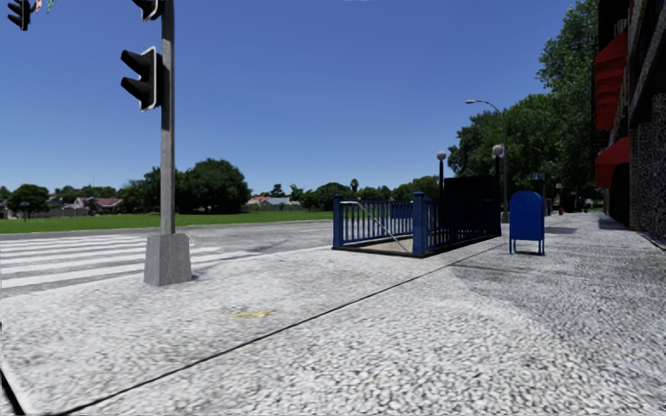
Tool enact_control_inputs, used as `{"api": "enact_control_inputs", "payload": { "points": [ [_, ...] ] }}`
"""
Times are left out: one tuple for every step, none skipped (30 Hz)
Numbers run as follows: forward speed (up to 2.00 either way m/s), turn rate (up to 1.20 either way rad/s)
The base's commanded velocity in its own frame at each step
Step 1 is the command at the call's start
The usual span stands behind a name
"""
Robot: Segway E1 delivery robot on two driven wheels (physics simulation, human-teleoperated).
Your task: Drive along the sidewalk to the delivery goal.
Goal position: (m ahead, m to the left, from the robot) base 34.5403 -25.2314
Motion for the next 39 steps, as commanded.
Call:
{"api": "enact_control_inputs", "payload": {
  "points": [
    [1.65,-0.71],
    [1.65,-0.71],
    [1.64,-0.71],
    [1.64,-0.71],
    [1.64,-0.71],
    [1.63,-0.71],
    [1.63,-0.71],
    [1.63,-0.71],
    [1.62,-0.71],
    [1.62,-0.71],
    [1.62,-0.71],
    [1.62,-0.71],
    [1.62,-0.71],
    [1.62,-0.71],
    [1.62,-0.71],
    [1.61,-0.71],
    [1.61,-0.71],
    [1.61,-0.71],
    [1.61,-0.71],
    [1.61,-0.71],
    [1.61,-0.71],
    [1.61,-0.71],
    [1.61,-0.71],
    [1.61,-0.71],
    [1.61,-0.71],
    [1.61,-0.71],
    [1.59,-0.71],
    [1.56,-0.71],
    [1.56,-0.71],
    [1.54,-0.71],
    [1.53,-0.71],
    [1.53,-0.71],
    [1.52,-0.71],
    [1.51,-0.71],
    [1.52,-0.71],
    [1.52,-0.71],
    [2.0,-0.67],
    [2.0,-0.62],
    [2.0,-0.49]
  ]
}}
